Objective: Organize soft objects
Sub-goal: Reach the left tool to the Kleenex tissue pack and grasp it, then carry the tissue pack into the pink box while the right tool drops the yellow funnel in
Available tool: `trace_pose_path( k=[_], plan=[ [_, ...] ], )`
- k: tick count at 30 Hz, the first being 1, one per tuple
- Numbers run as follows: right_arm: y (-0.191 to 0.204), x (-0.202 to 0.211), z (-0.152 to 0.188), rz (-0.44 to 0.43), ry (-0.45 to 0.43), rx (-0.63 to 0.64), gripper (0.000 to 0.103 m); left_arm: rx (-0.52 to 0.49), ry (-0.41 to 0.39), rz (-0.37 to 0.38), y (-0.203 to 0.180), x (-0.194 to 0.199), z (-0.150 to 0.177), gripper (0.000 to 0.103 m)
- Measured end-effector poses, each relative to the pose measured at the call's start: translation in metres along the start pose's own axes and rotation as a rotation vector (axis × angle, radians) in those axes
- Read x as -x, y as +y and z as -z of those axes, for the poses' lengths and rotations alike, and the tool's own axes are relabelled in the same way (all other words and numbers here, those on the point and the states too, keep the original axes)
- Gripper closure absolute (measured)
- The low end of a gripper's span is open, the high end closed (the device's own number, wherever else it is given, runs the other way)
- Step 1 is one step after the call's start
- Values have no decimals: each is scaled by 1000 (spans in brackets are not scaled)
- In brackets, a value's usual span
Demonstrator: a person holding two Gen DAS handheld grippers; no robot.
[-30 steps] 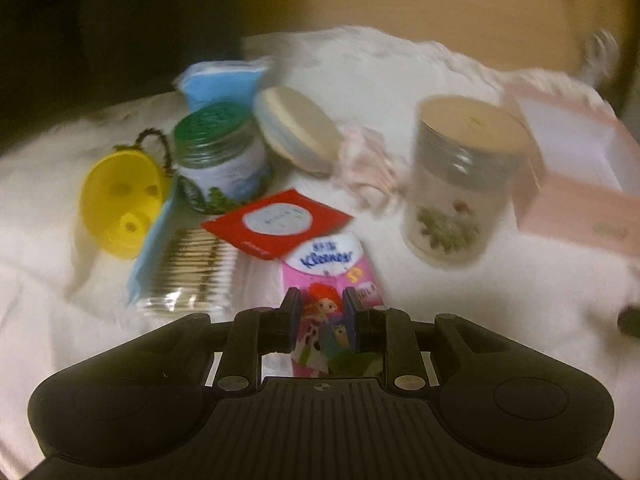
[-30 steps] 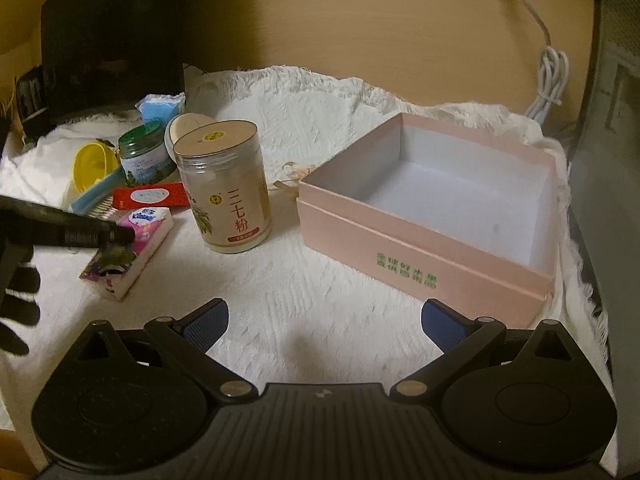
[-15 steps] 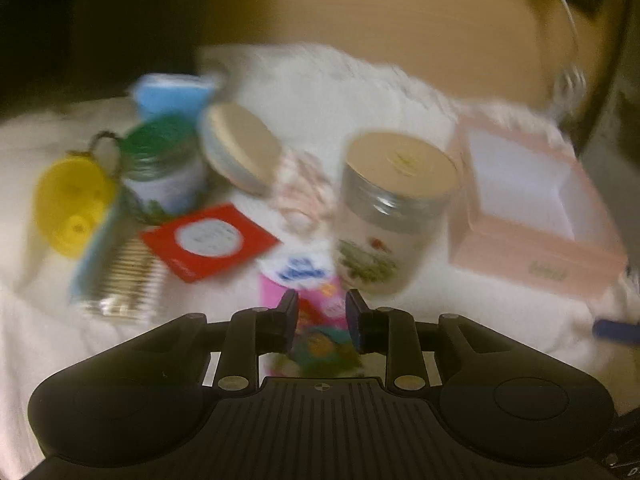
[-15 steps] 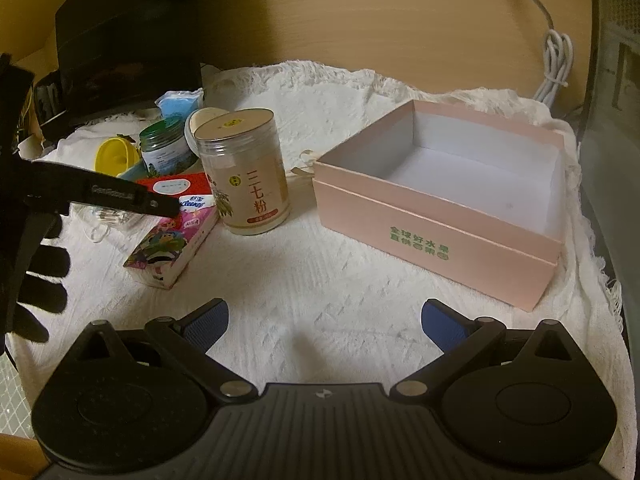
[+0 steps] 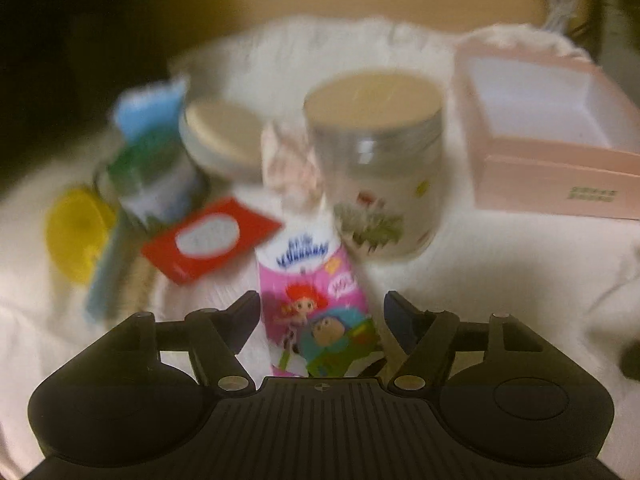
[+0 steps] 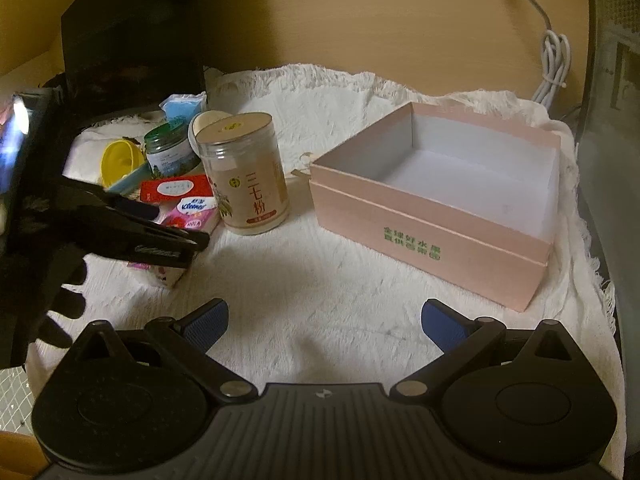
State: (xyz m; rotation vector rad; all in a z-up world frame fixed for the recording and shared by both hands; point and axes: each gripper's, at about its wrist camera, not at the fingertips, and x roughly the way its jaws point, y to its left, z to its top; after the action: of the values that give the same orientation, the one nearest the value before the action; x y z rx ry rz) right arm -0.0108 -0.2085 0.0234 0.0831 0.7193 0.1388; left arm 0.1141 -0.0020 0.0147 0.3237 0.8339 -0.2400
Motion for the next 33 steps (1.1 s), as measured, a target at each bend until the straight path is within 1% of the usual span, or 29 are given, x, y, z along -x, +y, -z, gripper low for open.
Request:
trace_pose_path(
  k=[1, 2, 4, 5, 6, 8, 10, 12, 14, 16, 19, 20, 22, 25, 26, 27, 28, 29, 30, 31, 32, 33],
  plan=[
    [0, 0, 0, -5, 4, 4, 0, 25, 1, 4, 3, -6, 0, 25],
    [1, 0, 1, -10, 10, 10, 0, 71, -7, 16, 9, -10, -1, 25],
    [5, 1, 2, -12, 19, 32, 0, 142, 7, 46, 19, -14, -2, 28],
    [8, 2, 2, -9, 19, 41, 0, 153, 7, 63, 22, -14, -1, 31],
    [10, 2, 2, -6, 20, 51, 0, 150, 5, 87, 26, -12, 1, 41],
    [17, 1, 1, 0, 23, 69, 0, 157, 0, 118, 34, -3, 10, 44],
    [28, -2, -4, 0, 23, 92, 0, 226, -10, 181, 51, 11, 23, 46],
    [43, -4, -13, -13, 5, 132, 0, 289, -38, 216, 73, 28, 35, 48],
    [64, -6, -24, -38, -25, 179, 0, 355, -75, 201, 100, 47, 47, 49],
    [95, -12, -41, -73, -56, 242, 0, 421, -121, 172, 134, 62, 55, 49],
    [149, -31, -74, -120, -90, 341, 1, 497, -181, 87, 194, 79, 62, 49],
    [167, -39, -85, -135, -99, 372, 5, 520, -198, 52, 215, 83, 65, 49],
    [210, -63, -111, -159, -117, 463, 8, 571, -229, 2, 254, 88, 70, 49],
    [268, -111, -140, -135, -135, 582, 9, 631, -253, -22, 297, 87, 76, 49],
    [280, -126, -144, -119, -133, 608, 13, 647, -258, -20, 307, 85, 79, 49],
    [296, -149, -149, -94, -118, 647, 16, 660, -258, -15, 315, 81, 81, 49],
    [306, -168, -152, -79, -94, 679, 17, 670, -253, -10, 322, 76, 83, 49],
    [317, -185, -153, -65, -63, 706, 20, 677, -247, -5, 326, 73, 85, 49],
    [322, -202, -154, -49, -24, 721, 41, 681, -241, 1, 327, 70, 86, 49],
    [325, -216, -156, -40, 28, 721, 70, 682, -236, 9, 331, 68, 86, 49],
    [327, -220, -159, -23, 61, 704, 97, 679, -238, 13, 335, 69, 88, 49],
    [324, -213, -165, -30, 46, 672, 97, 675, -242, 11, 338, 68, 88, 49]
  ],
)
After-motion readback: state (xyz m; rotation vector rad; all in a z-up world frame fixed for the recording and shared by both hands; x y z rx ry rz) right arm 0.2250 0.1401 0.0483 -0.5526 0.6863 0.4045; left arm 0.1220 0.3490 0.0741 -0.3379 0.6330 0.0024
